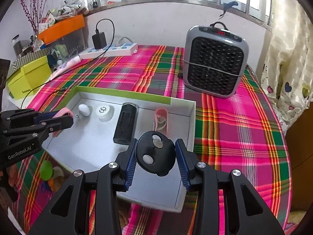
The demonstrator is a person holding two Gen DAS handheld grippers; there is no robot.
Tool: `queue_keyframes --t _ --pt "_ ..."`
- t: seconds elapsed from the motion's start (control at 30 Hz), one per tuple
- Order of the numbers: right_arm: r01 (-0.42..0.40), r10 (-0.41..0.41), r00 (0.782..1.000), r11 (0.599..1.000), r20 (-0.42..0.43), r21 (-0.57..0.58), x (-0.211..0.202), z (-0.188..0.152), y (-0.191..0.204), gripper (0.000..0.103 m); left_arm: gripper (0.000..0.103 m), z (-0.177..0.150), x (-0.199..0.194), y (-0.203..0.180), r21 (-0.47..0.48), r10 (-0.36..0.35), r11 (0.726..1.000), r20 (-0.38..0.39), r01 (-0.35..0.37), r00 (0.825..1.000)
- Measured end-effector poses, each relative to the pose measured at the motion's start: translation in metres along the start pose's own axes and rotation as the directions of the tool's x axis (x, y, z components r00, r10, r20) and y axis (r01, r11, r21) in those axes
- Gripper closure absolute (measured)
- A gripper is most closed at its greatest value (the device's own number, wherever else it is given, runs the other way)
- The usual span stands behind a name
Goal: Organize objects
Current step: 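Carry the pink strip and black puck over the white box with both grippers, then lower both grippers into the box and open them to release the strip and puck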
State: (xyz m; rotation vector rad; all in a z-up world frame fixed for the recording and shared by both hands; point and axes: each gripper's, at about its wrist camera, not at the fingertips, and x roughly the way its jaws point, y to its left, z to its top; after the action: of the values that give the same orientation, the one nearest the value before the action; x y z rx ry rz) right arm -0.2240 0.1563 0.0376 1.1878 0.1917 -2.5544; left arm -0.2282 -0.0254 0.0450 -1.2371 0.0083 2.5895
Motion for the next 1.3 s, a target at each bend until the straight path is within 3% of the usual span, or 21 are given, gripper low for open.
queue_keyframes --t 0.57,0.67,1.3 --pt "0.004 -0.005 0.999 1.000 -0.046 -0.022 0.027 0.008 -0.002 0.063 0.087 0.009 0.028 0.004 0.013 0.007 1.000 -0.033 -0.006 0.999" --pt "0.001 -0.002 0.999 1.000 -0.050 -0.027 0.030 0.009 -0.001 0.072 0.087 0.010 0.029 0.004 0.014 0.004 1.000 -0.031 -0.004 1.000" --pt "0.025 -0.027 0.999 0.998 -0.041 -0.055 0.036 0.012 0.005 0.074 0.087 0.010 0.039 0.001 0.022 0.006 1.000 -0.050 -0.005 0.999"
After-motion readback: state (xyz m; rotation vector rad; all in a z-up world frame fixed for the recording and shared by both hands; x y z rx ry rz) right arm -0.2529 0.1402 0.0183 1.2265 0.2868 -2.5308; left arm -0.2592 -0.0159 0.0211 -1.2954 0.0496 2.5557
